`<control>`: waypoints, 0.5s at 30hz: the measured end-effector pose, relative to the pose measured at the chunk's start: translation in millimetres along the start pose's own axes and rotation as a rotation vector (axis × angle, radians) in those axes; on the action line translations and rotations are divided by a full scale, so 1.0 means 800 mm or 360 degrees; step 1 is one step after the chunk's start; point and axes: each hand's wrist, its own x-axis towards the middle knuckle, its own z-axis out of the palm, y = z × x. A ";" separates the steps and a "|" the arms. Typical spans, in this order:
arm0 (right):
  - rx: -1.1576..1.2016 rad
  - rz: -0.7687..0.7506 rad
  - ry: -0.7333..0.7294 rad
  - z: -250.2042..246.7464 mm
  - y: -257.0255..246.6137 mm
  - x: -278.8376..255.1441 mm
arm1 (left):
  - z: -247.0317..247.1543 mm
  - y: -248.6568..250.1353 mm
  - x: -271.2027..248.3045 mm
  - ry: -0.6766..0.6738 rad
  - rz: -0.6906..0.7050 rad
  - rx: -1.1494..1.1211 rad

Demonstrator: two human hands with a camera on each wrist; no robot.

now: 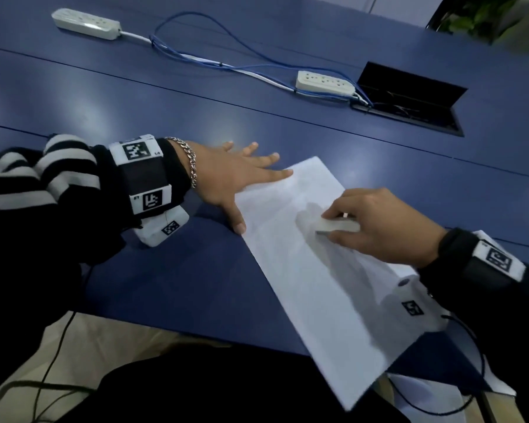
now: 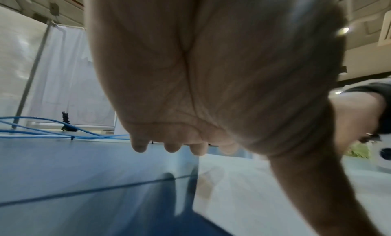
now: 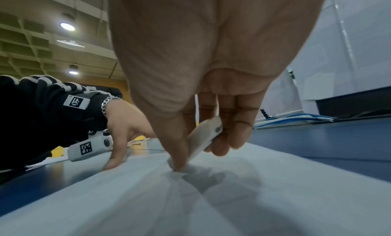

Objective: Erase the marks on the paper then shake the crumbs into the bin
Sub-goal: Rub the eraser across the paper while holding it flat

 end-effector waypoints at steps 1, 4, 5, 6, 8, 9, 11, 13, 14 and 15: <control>-0.0011 0.0031 0.0023 0.004 0.002 -0.006 | -0.003 0.003 0.000 0.0114 -0.0030 -0.0005; -0.0096 0.0204 0.0085 0.014 0.000 -0.020 | 0.006 0.033 0.001 0.0598 -0.0063 -0.0146; -0.0110 0.0256 0.0100 0.016 0.000 -0.025 | 0.013 0.046 0.001 0.0656 -0.0073 -0.0208; -0.0117 0.0298 0.0095 0.018 -0.002 -0.028 | 0.022 0.057 0.002 0.0617 -0.0084 -0.0242; -0.0120 0.0323 0.0037 0.020 -0.008 -0.035 | 0.037 0.070 0.004 0.0422 -0.0080 -0.0176; -0.0115 0.0310 0.0001 0.019 -0.010 -0.037 | 0.043 0.071 0.006 0.0352 -0.0063 -0.0084; -0.0114 0.0259 -0.0057 0.011 -0.011 -0.034 | 0.047 0.066 0.009 0.0350 -0.0065 0.0021; -0.0104 0.0215 -0.0069 0.003 -0.008 -0.023 | 0.045 0.063 0.011 0.0405 -0.0066 0.0017; -0.0080 0.0209 -0.0051 -0.001 -0.006 -0.016 | 0.042 0.062 0.012 0.0422 -0.0050 0.0024; -0.0050 0.0208 -0.0016 -0.003 -0.003 -0.008 | 0.040 0.061 0.016 0.0414 -0.0025 0.0036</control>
